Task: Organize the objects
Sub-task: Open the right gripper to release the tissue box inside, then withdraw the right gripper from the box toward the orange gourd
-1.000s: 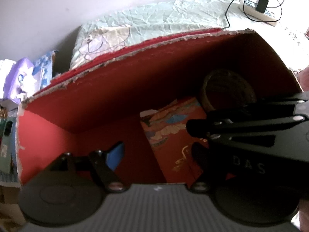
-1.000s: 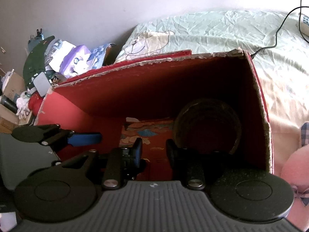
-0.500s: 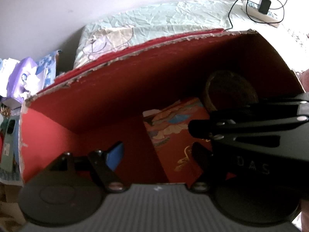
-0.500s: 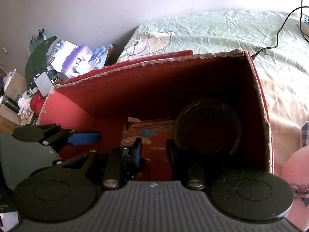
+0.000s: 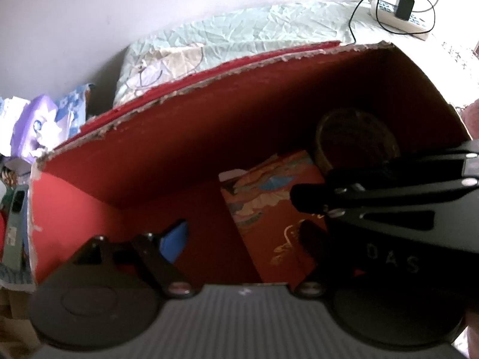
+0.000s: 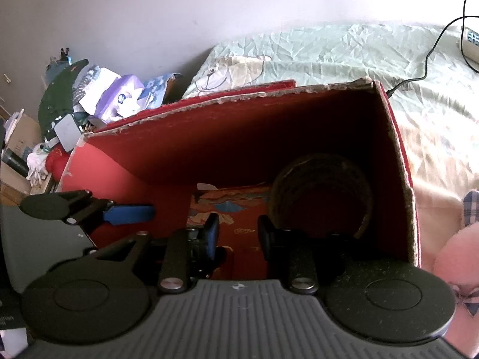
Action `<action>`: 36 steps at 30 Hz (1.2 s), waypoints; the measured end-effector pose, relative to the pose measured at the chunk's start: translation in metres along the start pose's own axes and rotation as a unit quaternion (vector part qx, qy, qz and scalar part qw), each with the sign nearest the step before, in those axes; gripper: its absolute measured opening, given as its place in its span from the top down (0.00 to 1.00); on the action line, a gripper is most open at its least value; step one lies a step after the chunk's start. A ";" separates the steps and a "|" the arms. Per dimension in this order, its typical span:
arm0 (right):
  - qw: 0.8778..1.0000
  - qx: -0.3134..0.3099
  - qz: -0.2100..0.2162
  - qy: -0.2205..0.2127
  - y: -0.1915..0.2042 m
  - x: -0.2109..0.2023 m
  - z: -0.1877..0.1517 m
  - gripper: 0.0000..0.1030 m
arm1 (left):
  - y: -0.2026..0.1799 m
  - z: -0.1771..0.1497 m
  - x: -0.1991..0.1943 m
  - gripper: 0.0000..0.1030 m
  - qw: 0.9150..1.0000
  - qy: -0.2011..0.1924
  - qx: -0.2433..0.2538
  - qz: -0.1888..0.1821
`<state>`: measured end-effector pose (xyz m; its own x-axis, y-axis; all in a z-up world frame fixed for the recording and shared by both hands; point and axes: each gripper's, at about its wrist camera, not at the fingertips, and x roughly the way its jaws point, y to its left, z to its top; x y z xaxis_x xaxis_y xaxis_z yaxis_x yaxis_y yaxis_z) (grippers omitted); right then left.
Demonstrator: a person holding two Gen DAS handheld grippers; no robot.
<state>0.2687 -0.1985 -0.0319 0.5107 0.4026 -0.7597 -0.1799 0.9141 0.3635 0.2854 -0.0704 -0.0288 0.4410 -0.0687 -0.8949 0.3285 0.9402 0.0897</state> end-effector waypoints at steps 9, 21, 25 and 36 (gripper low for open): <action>1.000 -0.002 0.002 -0.007 -0.002 -0.001 -0.001 0.70 | -0.003 -0.002 -0.002 0.17 1.000 -0.008 -0.004 0.018; 1.000 0.006 0.001 0.000 -0.002 0.001 0.003 0.69 | -0.001 0.002 -0.001 0.17 0.999 -0.002 -0.010 0.033; 1.000 0.006 0.008 -0.005 -0.002 -0.001 0.003 0.69 | -0.001 0.002 -0.001 0.17 0.999 -0.002 -0.015 0.033; 0.999 0.013 0.041 -0.028 -0.005 -0.008 0.001 0.70 | 0.004 0.003 0.001 0.17 0.999 0.008 -0.036 0.038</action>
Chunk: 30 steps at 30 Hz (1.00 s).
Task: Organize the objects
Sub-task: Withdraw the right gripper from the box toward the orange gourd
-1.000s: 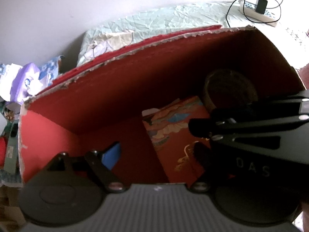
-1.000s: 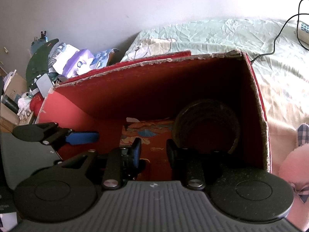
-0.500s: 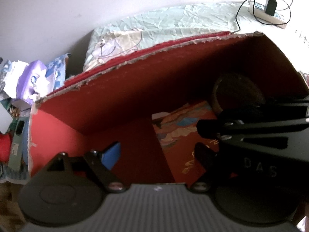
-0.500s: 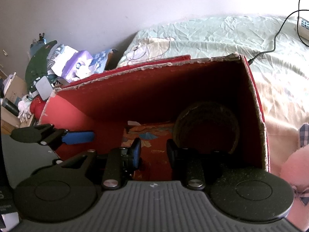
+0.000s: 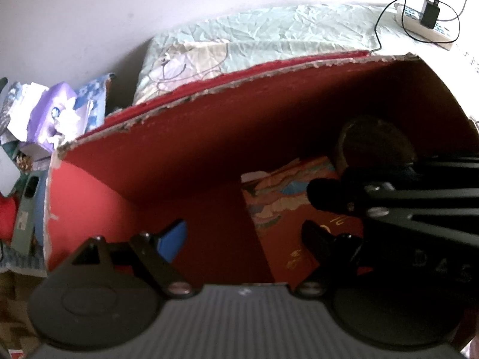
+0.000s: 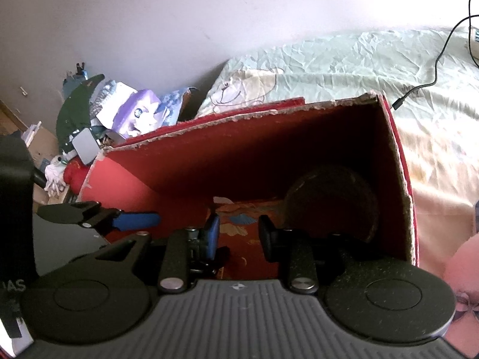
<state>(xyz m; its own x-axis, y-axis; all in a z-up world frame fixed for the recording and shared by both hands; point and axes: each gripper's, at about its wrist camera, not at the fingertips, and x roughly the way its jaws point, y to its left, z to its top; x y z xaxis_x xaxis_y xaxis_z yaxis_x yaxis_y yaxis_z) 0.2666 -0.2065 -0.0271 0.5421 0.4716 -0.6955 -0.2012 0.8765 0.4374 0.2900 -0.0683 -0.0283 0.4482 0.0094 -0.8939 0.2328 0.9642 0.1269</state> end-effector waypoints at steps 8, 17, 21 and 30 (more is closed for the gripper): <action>1.000 -0.006 -0.004 -0.020 0.001 -0.003 -0.003 0.79 | 0.004 0.000 0.001 0.17 1.000 0.002 -0.015 0.013; 0.998 0.053 0.021 -0.036 -0.007 -0.025 -0.004 0.79 | 0.013 -0.004 -0.022 0.28 0.999 -0.018 -0.040 0.014; 0.996 0.018 0.040 -0.079 0.010 -0.070 -0.012 0.77 | 0.019 -0.015 -0.068 0.27 0.997 -0.069 -0.042 0.013; 0.991 -0.008 0.065 -0.116 0.025 -0.122 -0.047 0.75 | 0.030 -0.057 -0.137 0.33 0.989 -0.131 -0.062 -0.006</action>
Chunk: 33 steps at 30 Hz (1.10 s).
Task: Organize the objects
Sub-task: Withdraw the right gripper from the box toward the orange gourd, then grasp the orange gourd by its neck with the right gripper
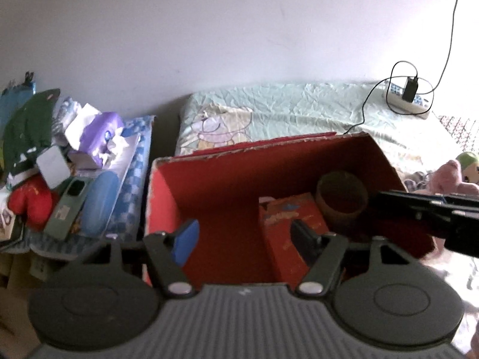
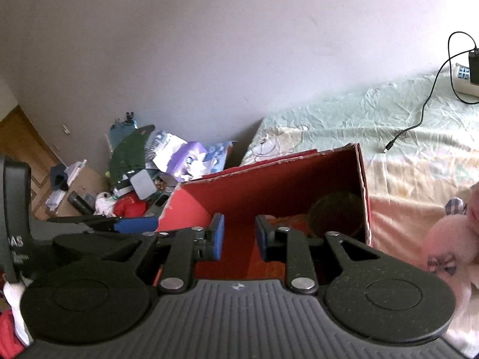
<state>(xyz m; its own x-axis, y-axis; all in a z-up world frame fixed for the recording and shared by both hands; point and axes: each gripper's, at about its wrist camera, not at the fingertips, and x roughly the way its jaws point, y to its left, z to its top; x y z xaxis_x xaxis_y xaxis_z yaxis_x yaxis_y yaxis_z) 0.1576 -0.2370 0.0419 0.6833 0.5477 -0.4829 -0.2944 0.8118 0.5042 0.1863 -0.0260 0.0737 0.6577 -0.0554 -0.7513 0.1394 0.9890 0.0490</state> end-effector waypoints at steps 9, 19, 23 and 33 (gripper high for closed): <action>0.998 -0.055 0.023 0.022 0.019 -0.017 -0.037 0.75 | 0.030 -0.042 -0.046 0.37 0.999 -0.010 -0.019 -0.033; 0.993 -0.009 0.035 0.113 0.014 0.007 -0.078 0.75 | 0.036 -0.095 -0.038 0.40 0.994 0.055 -0.032 -0.093; 0.989 -0.008 0.014 0.150 0.015 0.021 -0.095 0.74 | 0.035 -0.114 -0.026 0.41 0.988 0.091 -0.045 -0.120; 0.972 0.071 0.004 0.223 -0.009 0.050 -0.122 0.67 | 0.005 -0.131 -0.032 0.42 0.980 0.082 0.031 -0.178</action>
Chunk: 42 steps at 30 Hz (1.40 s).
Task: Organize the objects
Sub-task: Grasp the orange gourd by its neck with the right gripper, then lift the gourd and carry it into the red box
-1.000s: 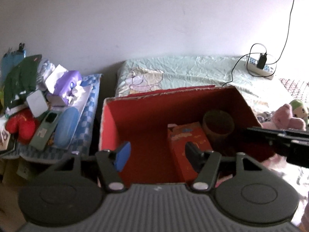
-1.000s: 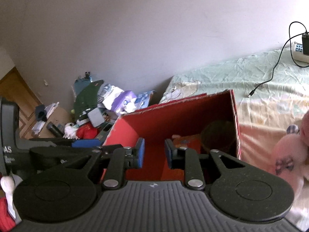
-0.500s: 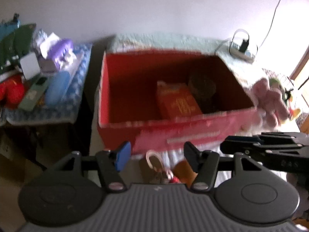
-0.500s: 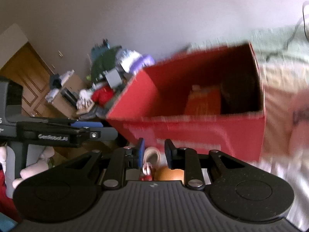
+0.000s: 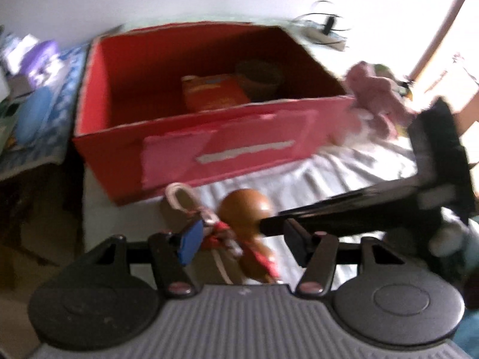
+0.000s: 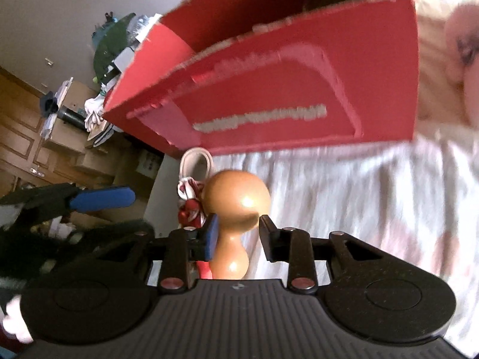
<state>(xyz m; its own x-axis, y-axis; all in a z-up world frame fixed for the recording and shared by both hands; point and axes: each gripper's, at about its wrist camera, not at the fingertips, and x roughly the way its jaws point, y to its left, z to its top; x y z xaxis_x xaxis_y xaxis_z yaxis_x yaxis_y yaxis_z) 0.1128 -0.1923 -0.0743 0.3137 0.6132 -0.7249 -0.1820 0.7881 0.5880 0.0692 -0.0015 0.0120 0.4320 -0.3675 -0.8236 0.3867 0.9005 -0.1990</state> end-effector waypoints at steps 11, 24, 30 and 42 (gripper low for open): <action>0.999 0.011 0.015 0.026 -0.001 0.019 -0.005 0.61 | 0.012 -0.009 0.000 0.42 0.999 0.025 0.025 0.008; 0.998 0.058 -0.003 -0.019 -0.030 -0.010 -0.009 0.70 | -0.026 0.004 0.013 0.42 0.994 0.015 0.090 -0.052; 0.993 0.102 -0.006 -0.053 -0.052 -0.034 -0.018 0.70 | -0.044 0.009 0.056 0.44 0.991 0.043 0.100 -0.077; 0.977 0.145 0.002 -0.158 -0.058 -0.108 -0.030 0.70 | -0.102 0.037 0.063 0.51 0.975 0.024 0.154 -0.160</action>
<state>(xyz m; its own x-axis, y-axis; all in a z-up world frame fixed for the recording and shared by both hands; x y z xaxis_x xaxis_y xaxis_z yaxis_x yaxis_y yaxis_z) 0.0617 -0.3030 -0.0412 0.5933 0.5339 -0.6024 0.0731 0.7096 0.7008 0.0870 -0.1246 -0.0002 0.2129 -0.5995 -0.7715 0.7241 0.6269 -0.2873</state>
